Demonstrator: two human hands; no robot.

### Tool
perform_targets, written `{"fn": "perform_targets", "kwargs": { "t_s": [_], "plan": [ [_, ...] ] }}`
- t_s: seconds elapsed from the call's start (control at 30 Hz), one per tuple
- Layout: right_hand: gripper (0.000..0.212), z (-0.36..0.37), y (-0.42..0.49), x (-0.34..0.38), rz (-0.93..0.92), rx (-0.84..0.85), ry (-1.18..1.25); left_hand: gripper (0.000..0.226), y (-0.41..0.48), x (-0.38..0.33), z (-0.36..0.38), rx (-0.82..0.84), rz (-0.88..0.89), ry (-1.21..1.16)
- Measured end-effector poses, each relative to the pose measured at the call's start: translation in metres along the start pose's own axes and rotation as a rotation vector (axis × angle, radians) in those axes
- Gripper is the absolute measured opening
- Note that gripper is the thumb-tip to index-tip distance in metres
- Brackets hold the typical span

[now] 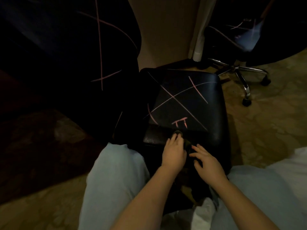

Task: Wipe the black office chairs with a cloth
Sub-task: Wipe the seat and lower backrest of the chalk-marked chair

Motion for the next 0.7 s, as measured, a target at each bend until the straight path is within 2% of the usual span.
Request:
{"fn": "perform_targets", "kwargs": {
  "t_s": [0.13,0.27,0.43,0.53,0.7],
  "plan": [
    [0.028,-0.003,0.005,-0.001,0.024,-0.062,0.052,0.059,-0.003,0.018,-0.005,0.052,0.049,0.052],
    [0.027,-0.012,0.009,0.001,0.120,-0.196,0.131,0.058,-0.014,0.053,-0.024,-0.016,-0.020,0.071],
    [0.026,-0.011,0.011,0.003,0.156,-0.199,0.137,0.051,-0.029,0.122,-0.053,-0.093,-0.322,0.040],
    [0.026,-0.011,0.011,0.003,0.159,-0.194,0.132,0.054,-0.031,0.152,-0.057,-0.139,-0.486,0.030],
    [0.026,-0.009,0.009,0.000,0.160,-0.167,0.121,0.036,-0.017,0.115,-0.050,-0.171,-0.579,-0.022]
  ]
}}
Point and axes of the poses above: each hand's wrist, its own y-axis towards the middle knuckle, its own z-axis out of the palm, x = y × z, the point moved 4 cm from there along y, towards the middle knuckle
